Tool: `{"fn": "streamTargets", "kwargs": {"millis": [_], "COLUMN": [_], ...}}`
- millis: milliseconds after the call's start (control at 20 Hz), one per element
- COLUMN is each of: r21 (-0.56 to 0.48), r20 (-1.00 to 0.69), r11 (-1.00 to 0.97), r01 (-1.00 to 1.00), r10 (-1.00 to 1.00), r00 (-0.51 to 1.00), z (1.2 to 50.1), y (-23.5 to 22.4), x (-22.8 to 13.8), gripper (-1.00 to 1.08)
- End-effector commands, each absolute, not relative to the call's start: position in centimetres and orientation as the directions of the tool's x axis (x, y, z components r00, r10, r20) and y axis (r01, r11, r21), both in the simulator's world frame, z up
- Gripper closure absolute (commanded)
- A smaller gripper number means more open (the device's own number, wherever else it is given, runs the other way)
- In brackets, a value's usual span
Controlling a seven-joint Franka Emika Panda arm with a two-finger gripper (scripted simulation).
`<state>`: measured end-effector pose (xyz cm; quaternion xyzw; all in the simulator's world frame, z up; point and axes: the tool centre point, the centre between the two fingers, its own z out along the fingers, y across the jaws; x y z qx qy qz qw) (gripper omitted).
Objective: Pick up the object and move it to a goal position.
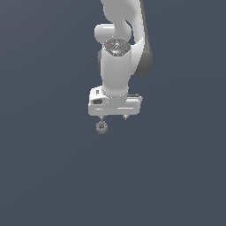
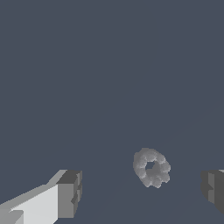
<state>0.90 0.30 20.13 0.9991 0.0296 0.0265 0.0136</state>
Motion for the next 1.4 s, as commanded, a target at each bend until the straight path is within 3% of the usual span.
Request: {"fn": "streamTargets", "kwargs": {"millis": [0,800,1350], "r21": [0.029,0.006,-0.004], "r20": [0.052,0.057,0.028], "r11": [-0.998,-0.998,-0.998], "r01": [0.058,0.065,-0.067], "r10": [0.060,0.065,-0.067], "r00": [0.997,0.996,0.997], "z": [20.1,21.4,14.9], "y": [0.3,1.3,-2.7], "x": [0.9,0.8,-1.4], "gripper": [-0.92,-0.92,-0.92]}}
